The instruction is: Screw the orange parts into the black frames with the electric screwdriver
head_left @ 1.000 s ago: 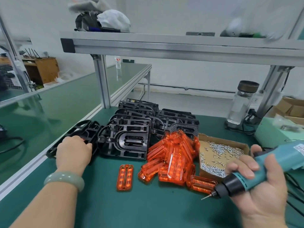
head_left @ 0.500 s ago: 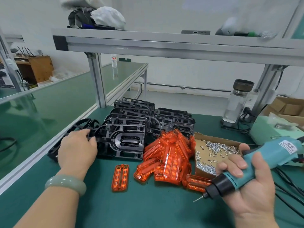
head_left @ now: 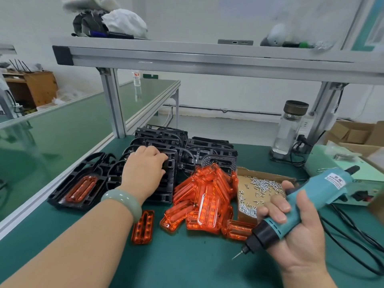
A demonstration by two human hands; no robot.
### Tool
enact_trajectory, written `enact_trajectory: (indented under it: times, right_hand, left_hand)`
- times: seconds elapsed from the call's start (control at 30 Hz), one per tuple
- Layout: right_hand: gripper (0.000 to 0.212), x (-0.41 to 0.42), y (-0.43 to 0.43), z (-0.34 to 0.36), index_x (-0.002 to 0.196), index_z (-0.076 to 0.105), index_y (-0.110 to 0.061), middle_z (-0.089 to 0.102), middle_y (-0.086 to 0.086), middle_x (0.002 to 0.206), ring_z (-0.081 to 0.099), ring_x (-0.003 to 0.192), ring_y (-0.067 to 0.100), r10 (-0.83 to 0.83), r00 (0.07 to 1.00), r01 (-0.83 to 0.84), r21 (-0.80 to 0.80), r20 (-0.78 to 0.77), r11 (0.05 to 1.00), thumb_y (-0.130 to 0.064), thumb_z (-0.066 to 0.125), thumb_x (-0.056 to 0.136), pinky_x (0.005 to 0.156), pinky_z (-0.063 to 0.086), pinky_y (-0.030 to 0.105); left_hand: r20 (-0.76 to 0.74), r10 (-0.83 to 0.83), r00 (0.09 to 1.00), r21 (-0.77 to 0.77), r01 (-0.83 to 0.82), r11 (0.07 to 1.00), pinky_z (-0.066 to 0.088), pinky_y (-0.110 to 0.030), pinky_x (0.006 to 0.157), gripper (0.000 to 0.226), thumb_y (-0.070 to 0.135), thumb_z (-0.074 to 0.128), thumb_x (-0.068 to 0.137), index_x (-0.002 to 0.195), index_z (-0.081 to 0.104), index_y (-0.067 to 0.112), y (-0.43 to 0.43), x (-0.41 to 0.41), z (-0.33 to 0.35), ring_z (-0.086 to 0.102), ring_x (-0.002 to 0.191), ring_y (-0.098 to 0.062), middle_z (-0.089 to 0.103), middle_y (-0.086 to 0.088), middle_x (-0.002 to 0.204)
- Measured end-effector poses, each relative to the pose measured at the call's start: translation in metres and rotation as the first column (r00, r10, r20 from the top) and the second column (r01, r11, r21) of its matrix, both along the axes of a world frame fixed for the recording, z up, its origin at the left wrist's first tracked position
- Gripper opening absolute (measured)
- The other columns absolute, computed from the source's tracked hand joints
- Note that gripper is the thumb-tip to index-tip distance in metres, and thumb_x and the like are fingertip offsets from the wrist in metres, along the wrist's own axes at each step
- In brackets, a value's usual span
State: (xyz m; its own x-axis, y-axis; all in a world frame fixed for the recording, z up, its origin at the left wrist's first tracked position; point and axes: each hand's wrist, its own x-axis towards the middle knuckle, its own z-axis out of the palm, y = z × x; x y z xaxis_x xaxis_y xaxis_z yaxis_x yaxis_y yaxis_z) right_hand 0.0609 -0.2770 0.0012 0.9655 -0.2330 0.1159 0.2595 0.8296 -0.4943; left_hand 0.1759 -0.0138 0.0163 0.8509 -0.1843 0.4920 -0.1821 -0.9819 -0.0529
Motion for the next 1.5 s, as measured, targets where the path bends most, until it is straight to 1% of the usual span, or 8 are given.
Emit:
enact_trajectory:
  times: [0.3,0.43,0.57,0.8,1.03,1.23,1.37,1.5]
  right_hand:
    - [0.016,0.002,0.000,-0.002,0.092,0.059,-0.023,0.039,-0.010,0.056,0.040,0.040,0.002,0.037,0.999,-0.037,-0.004,-0.004,0.999,-0.034,0.049,0.086,0.052,0.050,0.021]
    - [0.017,0.001,0.000,-0.003,0.092,0.060,-0.022,0.040,-0.010,0.056,0.041,0.040,0.002,0.035,0.999,-0.035,0.003,-0.005,0.999,-0.035,0.050,0.086,0.052,0.050,0.021]
    - [0.016,0.002,-0.001,-0.002,0.091,0.059,-0.022,0.041,-0.010,0.056,0.042,0.041,0.002,0.034,0.999,-0.034,0.007,-0.001,0.999,-0.035,0.050,0.086,0.053,0.050,0.021]
    - [0.017,0.003,-0.007,-0.002,0.092,0.059,-0.023,0.042,-0.011,0.057,0.042,0.042,0.001,0.019,1.000,-0.019,0.037,0.017,0.999,-0.037,0.050,0.087,0.055,0.050,0.021]
    - [0.016,0.003,-0.020,-0.002,0.090,0.058,-0.025,0.043,-0.013,0.059,0.042,0.044,-0.001,0.010,0.998,-0.018,0.118,0.061,0.993,-0.039,0.050,0.087,0.059,0.049,0.017]
    - [0.014,0.002,-0.025,0.000,0.088,0.057,-0.025,0.043,-0.014,0.058,0.043,0.044,-0.001,-0.023,0.998,0.014,0.136,0.065,0.991,-0.038,0.052,0.086,0.060,0.048,0.016]
    - [0.015,0.001,-0.023,0.000,0.090,0.057,-0.024,0.044,-0.013,0.058,0.043,0.044,0.000,-0.021,0.997,0.011,0.138,0.070,0.990,-0.037,0.051,0.088,0.060,0.048,0.016]
    - [0.016,0.001,-0.022,0.001,0.091,0.057,-0.023,0.045,-0.012,0.057,0.043,0.043,0.000,-0.022,0.998,0.014,0.128,0.066,0.992,-0.037,0.051,0.088,0.059,0.048,0.017]
  left_hand:
    - [0.111,0.059,0.992,0.066,-0.067,0.996,0.040,-0.036,0.083,0.026,0.014,0.053,0.091,0.116,0.055,0.018,0.003,-0.007,0.024,0.054,0.099,-0.027,0.061,-0.004,0.108]
    - [0.209,0.125,0.970,-0.249,-0.070,0.966,0.041,-0.041,0.064,0.043,0.013,0.052,0.089,0.130,0.044,0.023,0.006,-0.031,0.057,0.047,0.071,-0.031,0.050,-0.011,0.096]
    - [0.144,0.157,0.977,-0.493,-0.066,0.868,0.044,-0.039,0.078,0.039,0.018,0.060,0.076,0.113,0.056,0.028,0.018,-0.062,0.085,0.051,0.079,-0.029,0.052,-0.006,0.099]
    - [-0.270,-0.260,0.927,-0.928,-0.178,0.326,0.059,-0.033,0.061,0.025,0.004,0.081,0.068,0.075,0.058,0.009,0.021,-0.126,0.046,0.070,0.072,-0.036,0.070,-0.020,0.074]
    - [-0.454,-0.458,0.764,-0.860,-0.511,-0.002,0.053,-0.025,0.043,0.024,0.000,0.069,0.073,0.085,0.049,-0.005,0.004,-0.173,-0.015,0.067,0.056,-0.036,0.068,-0.025,0.072]
    - [-0.577,-0.350,0.738,-0.806,-0.585,0.094,0.054,-0.030,0.047,0.031,0.009,0.070,0.080,0.105,0.052,0.008,-0.007,-0.200,-0.030,0.069,0.061,-0.039,0.071,-0.021,0.072]
    - [-0.600,-0.190,0.777,-0.748,-0.461,0.477,0.046,-0.018,0.057,0.045,0.040,0.062,0.084,0.117,0.035,0.055,-0.010,-0.207,-0.034,0.066,0.050,-0.012,0.070,0.001,0.058]
    - [-0.560,-0.129,0.818,-0.649,-0.336,0.683,0.047,-0.013,0.071,0.042,0.059,0.048,0.082,0.122,0.036,0.059,-0.010,-0.207,-0.037,0.063,0.064,0.001,0.065,0.012,0.055]
